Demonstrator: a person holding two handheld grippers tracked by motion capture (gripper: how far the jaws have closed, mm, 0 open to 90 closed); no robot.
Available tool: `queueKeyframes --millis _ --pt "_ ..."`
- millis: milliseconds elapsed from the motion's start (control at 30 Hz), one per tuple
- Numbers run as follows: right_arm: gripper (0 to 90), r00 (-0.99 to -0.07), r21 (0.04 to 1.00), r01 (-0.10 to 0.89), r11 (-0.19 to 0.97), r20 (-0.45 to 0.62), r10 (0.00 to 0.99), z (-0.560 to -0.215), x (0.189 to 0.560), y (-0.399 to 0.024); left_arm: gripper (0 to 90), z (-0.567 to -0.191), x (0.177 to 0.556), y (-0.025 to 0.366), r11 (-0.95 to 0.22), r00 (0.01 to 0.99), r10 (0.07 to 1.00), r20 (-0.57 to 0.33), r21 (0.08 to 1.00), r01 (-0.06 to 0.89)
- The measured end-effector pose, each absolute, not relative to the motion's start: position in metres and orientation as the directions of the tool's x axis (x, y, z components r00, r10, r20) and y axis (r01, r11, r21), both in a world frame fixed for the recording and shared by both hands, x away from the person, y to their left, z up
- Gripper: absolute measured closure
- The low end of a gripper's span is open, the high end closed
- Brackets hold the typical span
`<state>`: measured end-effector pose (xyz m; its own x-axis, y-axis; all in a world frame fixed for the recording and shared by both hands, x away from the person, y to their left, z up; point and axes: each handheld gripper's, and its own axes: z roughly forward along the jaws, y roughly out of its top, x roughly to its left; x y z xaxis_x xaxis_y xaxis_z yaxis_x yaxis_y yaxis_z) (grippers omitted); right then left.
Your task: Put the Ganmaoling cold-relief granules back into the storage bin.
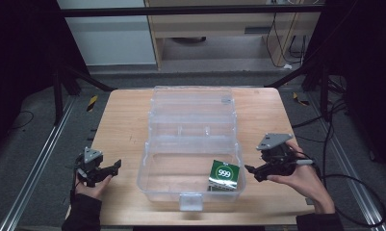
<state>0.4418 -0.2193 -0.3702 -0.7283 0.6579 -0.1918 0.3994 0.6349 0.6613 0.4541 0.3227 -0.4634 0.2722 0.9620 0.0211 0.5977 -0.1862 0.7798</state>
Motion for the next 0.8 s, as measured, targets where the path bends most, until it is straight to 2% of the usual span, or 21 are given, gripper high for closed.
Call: queueKeyframes --millis 333,800 --pt "7.5 -0.555 0.760 0.483 0.434 -0.118 0.824 -0.407 0.436 -0.259 28.3 -0.464 0.454 0.322 -0.193 0.280 0.960 0.021 0.776 0.601" --pt "6.3 -0.337 0.770 0.578 0.272 -0.078 0.938 -0.463 0.444 -0.292 31.7 -0.466 0.455 0.322 -0.204 0.288 0.957 0.026 0.768 0.608"
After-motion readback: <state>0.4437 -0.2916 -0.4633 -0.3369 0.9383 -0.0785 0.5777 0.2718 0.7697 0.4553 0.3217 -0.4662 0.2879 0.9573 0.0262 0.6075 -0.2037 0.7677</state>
